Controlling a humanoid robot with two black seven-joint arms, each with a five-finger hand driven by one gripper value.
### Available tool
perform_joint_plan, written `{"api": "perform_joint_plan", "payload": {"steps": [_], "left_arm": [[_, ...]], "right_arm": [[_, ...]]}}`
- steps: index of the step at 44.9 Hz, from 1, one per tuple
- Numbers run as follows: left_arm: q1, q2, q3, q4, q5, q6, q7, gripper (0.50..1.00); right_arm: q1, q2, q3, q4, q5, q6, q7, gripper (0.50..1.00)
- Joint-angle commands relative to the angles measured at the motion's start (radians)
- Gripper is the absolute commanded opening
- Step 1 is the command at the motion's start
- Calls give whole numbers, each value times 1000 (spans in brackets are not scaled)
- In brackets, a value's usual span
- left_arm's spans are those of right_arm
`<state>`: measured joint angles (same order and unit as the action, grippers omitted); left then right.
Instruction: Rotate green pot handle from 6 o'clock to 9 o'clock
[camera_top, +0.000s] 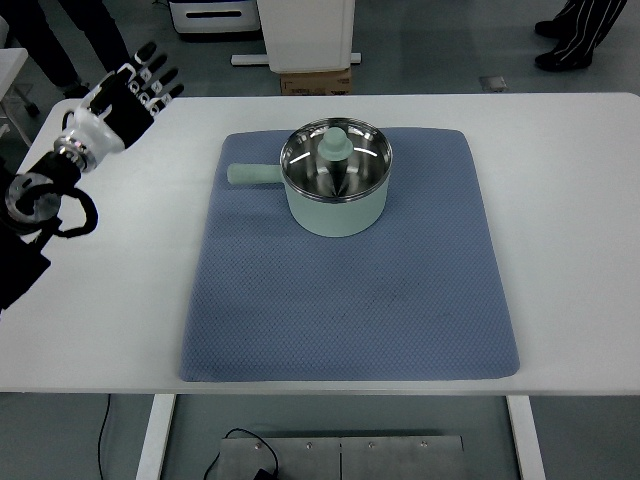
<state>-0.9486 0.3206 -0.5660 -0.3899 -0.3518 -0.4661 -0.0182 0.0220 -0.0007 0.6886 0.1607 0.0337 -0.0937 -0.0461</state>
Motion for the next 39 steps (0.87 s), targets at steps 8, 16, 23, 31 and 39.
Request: {"api": "perform_joint_plan", "payload": {"steps": [8,16,23,31,39], "left_arm": [[76,0,-210,0,-30,12,-20,1000],[65,6,-210,0,-30,12,-22,1000],[65,11,-210,0,-30,12,-22,1000],[97,8,-212,0,-32,10,-23,1000],[116,9,-213,0,-33,10,-25,1000]], "right_arm": [[-4,1,2,6,2,0,0,1000],[-5,1,0,2,0,0,0,1000],[-5,1,2,3,0,0,-1,1000],[-7,1,3,6,5,2,-11,1000],[1,1,5,6,8,2,-6,1000]]}}
